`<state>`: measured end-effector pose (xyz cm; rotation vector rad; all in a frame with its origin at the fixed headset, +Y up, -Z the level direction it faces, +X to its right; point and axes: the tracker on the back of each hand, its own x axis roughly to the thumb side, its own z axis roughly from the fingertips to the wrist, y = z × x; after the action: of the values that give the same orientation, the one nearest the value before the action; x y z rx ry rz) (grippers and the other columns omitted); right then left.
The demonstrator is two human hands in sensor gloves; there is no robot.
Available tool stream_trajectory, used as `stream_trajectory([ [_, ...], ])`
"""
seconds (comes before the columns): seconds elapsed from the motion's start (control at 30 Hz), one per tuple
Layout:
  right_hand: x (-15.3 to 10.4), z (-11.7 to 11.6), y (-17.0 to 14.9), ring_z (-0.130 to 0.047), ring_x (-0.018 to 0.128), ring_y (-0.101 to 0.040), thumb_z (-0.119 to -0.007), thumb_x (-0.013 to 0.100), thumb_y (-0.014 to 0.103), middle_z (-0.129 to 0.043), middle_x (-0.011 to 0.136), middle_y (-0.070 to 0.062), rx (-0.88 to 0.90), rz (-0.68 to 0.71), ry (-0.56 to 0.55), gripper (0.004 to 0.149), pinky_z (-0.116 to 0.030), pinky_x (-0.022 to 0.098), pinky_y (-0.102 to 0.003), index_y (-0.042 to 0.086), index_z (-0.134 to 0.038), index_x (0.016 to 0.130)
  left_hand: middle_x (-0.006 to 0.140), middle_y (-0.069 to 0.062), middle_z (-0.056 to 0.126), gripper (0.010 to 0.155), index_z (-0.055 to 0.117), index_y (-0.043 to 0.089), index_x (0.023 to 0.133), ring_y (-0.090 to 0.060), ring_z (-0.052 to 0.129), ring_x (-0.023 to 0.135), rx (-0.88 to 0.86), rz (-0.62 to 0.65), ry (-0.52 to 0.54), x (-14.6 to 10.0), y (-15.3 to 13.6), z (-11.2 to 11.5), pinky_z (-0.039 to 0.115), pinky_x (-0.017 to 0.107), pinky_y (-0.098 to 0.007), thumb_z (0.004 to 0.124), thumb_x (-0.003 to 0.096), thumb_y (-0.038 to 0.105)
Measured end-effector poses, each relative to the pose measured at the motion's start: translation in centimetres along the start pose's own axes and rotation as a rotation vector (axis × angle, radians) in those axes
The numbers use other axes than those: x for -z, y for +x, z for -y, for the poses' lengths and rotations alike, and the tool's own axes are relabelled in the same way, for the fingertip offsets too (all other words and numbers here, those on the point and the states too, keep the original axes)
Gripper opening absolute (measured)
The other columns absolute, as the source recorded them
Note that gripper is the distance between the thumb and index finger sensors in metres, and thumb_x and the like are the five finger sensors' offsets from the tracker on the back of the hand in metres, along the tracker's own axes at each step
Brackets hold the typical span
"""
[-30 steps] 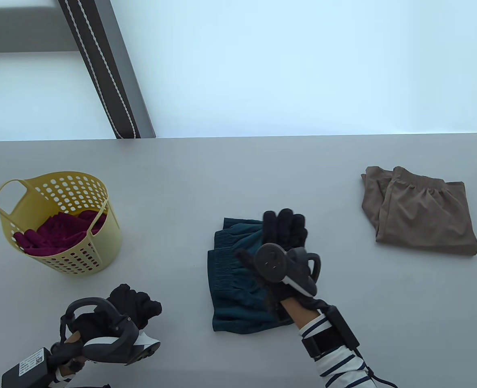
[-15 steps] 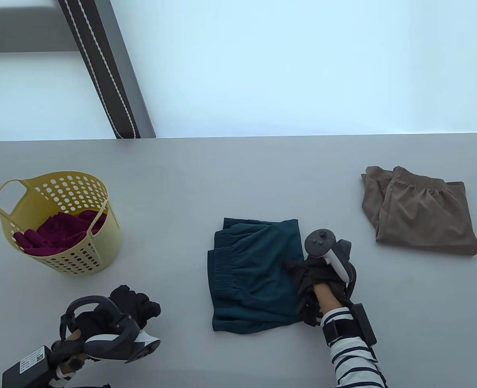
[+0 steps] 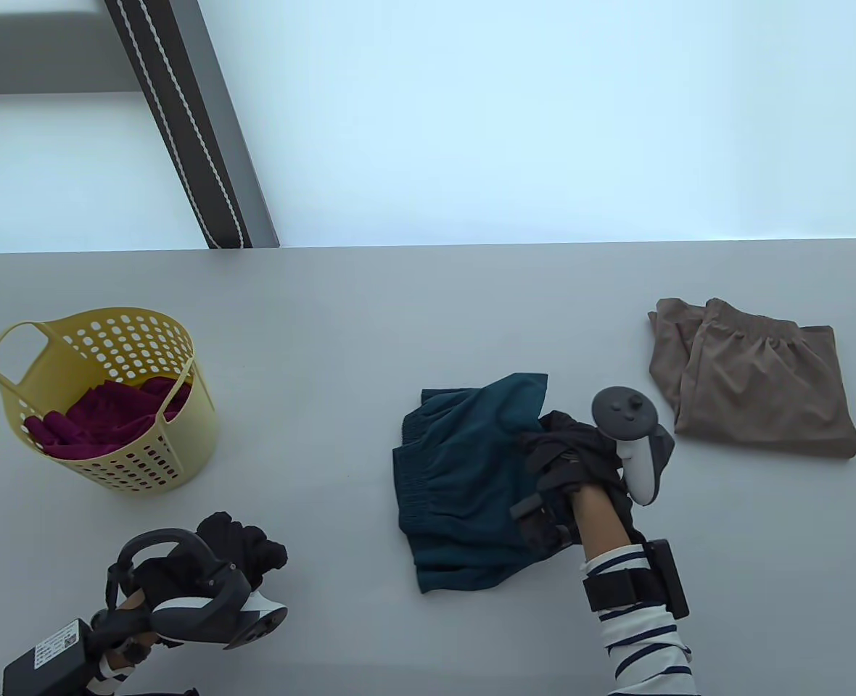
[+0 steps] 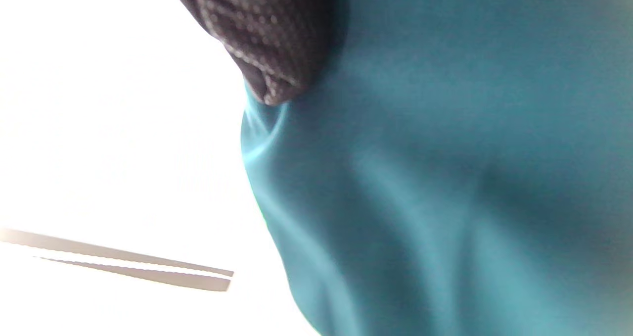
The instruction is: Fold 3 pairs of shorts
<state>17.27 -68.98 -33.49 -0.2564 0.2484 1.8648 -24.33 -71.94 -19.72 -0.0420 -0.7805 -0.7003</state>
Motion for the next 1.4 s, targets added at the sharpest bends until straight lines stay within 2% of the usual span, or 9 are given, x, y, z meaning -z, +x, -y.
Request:
stream_trajectory([
  [0.17, 0.6, 4.5, 3.0, -0.107, 0.046, -0.032, -0.08, 0.045, 0.022, -0.088, 0.066, -0.025, 0.21, 0.096, -0.15, 0.036, -0.092, 0.03, -0.041, 0.007, -0.066, 0.074, 0.082, 0.013, 0.082, 0.048, 0.046, 0.033, 0.091, -0.001, 0.098, 0.06, -0.01, 0.008, -0.022, 0.2, -0.1, 0.4, 0.084, 0.065, -0.04, 0.06, 0.0461, 0.045],
  [0.43, 0.5, 15.9, 2.1, -0.092, 0.084, -0.02, -0.072, 0.054, 0.03, -0.071, 0.093, -0.005, 0.752, 0.368, -0.359, 0.037, -0.076, 0.066, -0.041, 0.027, -0.05, 0.083, 0.082, 0.013, 0.082, 0.048, 0.046, 0.033, 0.091, -0.002, 0.098, 0.06, -0.022, 0.005, -0.054, 0.4, -0.2, 0.6, 0.083, 0.065, -0.04, 0.059, 0.0463, 0.045],
  [0.53, -0.1, 19.3, -1.7, -0.075, 0.098, -0.026, -0.067, 0.057, 0.029, -0.06, 0.103, -0.005, 0.713, 0.283, -0.484, 0.04, -0.055, 0.074, -0.051, 0.028, -0.043, 0.088, 0.082, 0.013, 0.082, 0.048, 0.046, 0.033, 0.091, -0.002, 0.098, 0.06, -0.021, 0.007, -0.061, 0.4, -0.2, 0.5, 0.083, 0.065, -0.04, 0.059, 0.0463, 0.045],
  [0.6, -0.8, 20.7, -5.6, -0.042, 0.102, -0.047, -0.061, 0.058, 0.031, -0.043, 0.108, -0.017, 0.554, 0.072, -0.616, 0.049, -0.033, 0.07, -0.061, 0.018, -0.034, 0.096, 0.082, 0.013, 0.082, 0.048, 0.046, 0.033, 0.091, -0.002, 0.098, 0.06, -0.021, 0.008, -0.068, 0.4, -0.2, 0.5, 0.084, 0.065, -0.04, 0.059, 0.0463, 0.045],
  [0.7, -1.6, 20.8, -10.5, -0.025, 0.08, -0.069, -0.061, 0.054, 0.045, -0.027, 0.097, -0.043, 0.204, -0.305, -0.692, 0.08, -0.029, 0.05, -0.071, -0.006, -0.021, 0.102, 0.082, 0.013, 0.082, 0.048, 0.046, 0.032, 0.091, -0.002, 0.098, 0.06, -0.02, 0.004, -0.073, 0.5, -0.2, 0.4, 0.083, 0.065, -0.04, 0.059, 0.0463, 0.045],
  [0.77, -1.9, 20.4, -13.4, -0.015, 0.076, -0.071, -0.055, 0.055, 0.051, -0.015, 0.093, -0.047, 0.039, -0.491, -0.524, 0.087, -0.024, 0.046, -0.072, -0.008, -0.01, 0.101, 0.082, 0.012, 0.082, 0.048, 0.046, 0.032, 0.091, -0.002, 0.098, 0.061, -0.022, 0.004, -0.074, 0.6, -0.2, 0.5, 0.083, 0.065, -0.04, 0.059, 0.0464, 0.045],
  [0.97, -2.5, 20.4, -14.6, -0.002, 0.071, -0.069, -0.054, 0.055, 0.051, -0.001, 0.088, -0.046, 0.086, -0.47, -0.456, 0.092, -0.018, 0.044, -0.072, -0.012, 0.0, 0.095, 0.083, 0.012, 0.081, 0.049, 0.046, 0.032, 0.091, -0.002, 0.098, 0.061, -0.014, 0.009, -0.096, 0.8, -0.1, 0.6, 0.083, 0.065, -0.04, 0.059, 0.0463, 0.045],
  [1.17, -3.6, 20.5, -7.1, -0.003, 0.069, -0.073, -0.049, 0.056, 0.055, 0.006, 0.083, -0.049, 0.038, -0.214, -0.501, 0.096, -0.021, 0.044, -0.073, -0.01, 0.013, 0.09, 0.083, 0.012, 0.081, 0.049, 0.046, 0.032, 0.092, -0.002, 0.098, 0.061, -0.015, -0.008, -0.096, 0.8, -0.4, 0.6, 0.083, 0.065, -0.04, 0.059, 0.0463, 0.045],
  [1.4, -8.2, 11.1, 3.3, -0.009, 0.085, -0.066, -0.052, 0.054, 0.056, 0.001, 0.096, -0.038, -0.551, 0.47, -0.519, 0.09, -0.029, 0.061, -0.069, 0.004, 0.007, 0.099, 0.083, 0.012, 0.081, 0.049, 0.046, 0.032, 0.091, -0.002, 0.098, 0.061, -0.014, -0.018, -0.109, 0.8, -0.9, 1.1, 0.083, 0.065, -0.04, 0.059, 0.0462, 0.045],
])
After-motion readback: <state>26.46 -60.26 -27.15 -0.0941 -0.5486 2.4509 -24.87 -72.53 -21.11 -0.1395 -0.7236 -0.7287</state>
